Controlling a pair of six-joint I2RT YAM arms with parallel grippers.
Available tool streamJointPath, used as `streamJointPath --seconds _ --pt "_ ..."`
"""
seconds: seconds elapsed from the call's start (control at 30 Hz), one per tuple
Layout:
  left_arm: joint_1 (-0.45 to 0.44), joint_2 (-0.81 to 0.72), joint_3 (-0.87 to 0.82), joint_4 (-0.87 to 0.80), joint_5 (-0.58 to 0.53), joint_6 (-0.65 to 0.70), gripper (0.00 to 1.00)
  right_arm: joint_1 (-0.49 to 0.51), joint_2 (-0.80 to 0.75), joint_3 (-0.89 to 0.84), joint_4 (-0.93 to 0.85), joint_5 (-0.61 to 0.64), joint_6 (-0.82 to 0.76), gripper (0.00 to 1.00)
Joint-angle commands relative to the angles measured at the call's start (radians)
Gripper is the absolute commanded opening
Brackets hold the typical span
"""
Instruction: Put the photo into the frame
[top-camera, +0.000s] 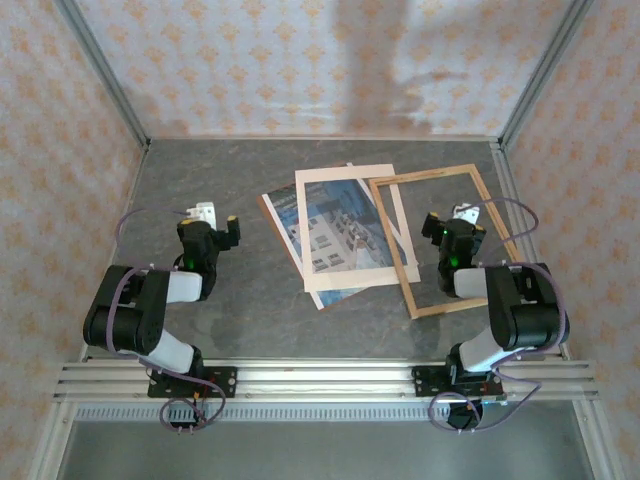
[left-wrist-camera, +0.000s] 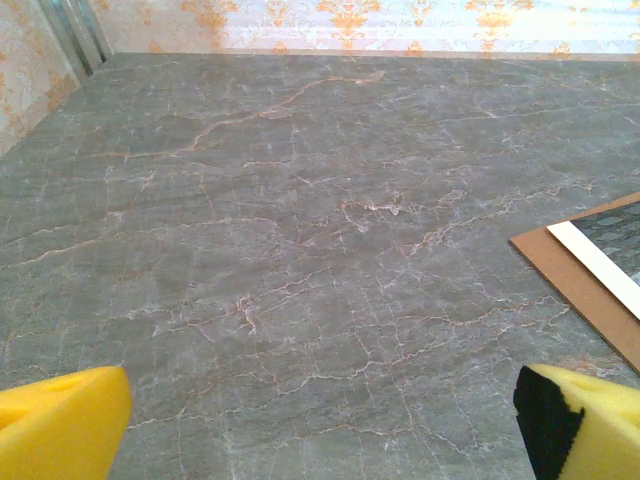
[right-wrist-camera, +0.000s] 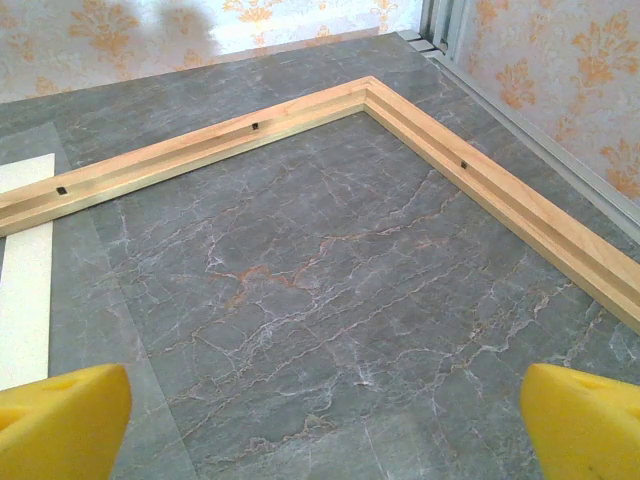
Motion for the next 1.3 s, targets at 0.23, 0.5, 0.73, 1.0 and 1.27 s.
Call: streamJointPath --seconds 0.23,0.5,0.73,1.0,1.27 --pt "-0.001 0.005 0.002 0.023 0.003 0.024 1.00 -0.003 -0.002 -0.002 0.001 0.003 0.004 0.99" --pt "-0.001 0.005 0.002 0.025 0.003 0.024 1.00 -0.003 0.000 -0.001 0.001 0.004 0.005 0.99" --pt "0.000 0.005 0.002 0.022 0.003 0.022 1.00 -0.003 -0.001 -0.002 0.001 0.004 0.005 0.99" --pt "-0.001 0.004 0.001 0.027 -0.011 0.020 1.00 -0.002 -0.004 -0.006 0.006 0.004 0.003 0.99" --pt "-0.001 -0.244 0.070 -0.297 -0.163 -0.073 1.00 -0.001 -0.247 0.063 -0.310 0.127 0.079 0.99"
